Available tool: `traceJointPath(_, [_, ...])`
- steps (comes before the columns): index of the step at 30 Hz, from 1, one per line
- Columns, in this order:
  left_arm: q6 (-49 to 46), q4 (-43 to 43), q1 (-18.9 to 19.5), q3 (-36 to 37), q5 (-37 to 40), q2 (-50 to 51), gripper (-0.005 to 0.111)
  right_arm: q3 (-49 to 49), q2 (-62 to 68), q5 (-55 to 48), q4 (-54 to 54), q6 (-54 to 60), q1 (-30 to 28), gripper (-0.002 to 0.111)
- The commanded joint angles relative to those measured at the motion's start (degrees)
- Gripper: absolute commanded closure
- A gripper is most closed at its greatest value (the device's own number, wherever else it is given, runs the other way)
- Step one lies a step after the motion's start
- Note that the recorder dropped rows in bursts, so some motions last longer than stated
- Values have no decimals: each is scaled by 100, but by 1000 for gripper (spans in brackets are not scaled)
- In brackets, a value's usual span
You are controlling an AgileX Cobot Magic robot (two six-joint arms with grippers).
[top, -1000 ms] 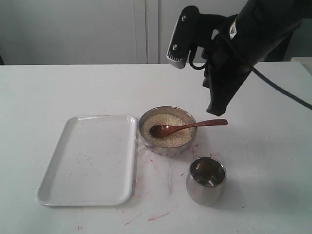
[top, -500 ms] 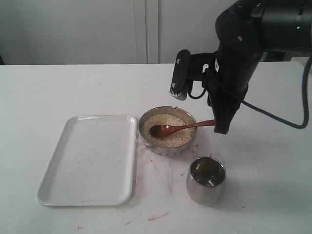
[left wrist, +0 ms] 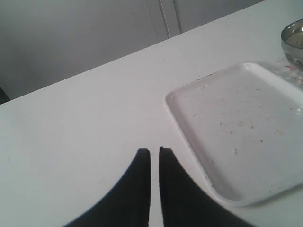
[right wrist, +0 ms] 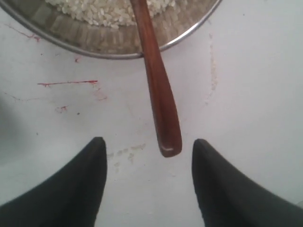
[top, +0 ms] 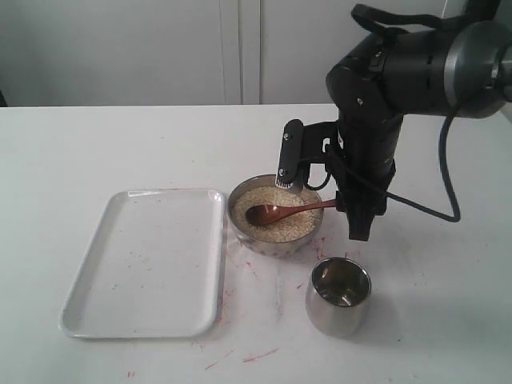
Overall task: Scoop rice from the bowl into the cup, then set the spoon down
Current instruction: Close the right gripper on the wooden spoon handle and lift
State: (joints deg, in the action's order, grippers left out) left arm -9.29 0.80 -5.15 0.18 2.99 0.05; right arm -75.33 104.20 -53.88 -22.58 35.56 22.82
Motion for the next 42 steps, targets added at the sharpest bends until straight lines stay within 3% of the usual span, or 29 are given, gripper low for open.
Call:
traceJointPath(1, [-9, -28, -16, -18, -37, -5, 92, -21, 119, 135, 25, 15, -1, 56])
traceJointPath(33, [-9, -28, -16, -18, -37, -5, 92, -21, 423, 583, -46, 15, -1, 56])
traceJointPath(42, [-9, -28, -16, -18, -37, -5, 92, -21, 432, 622, -46, 15, -1, 78])
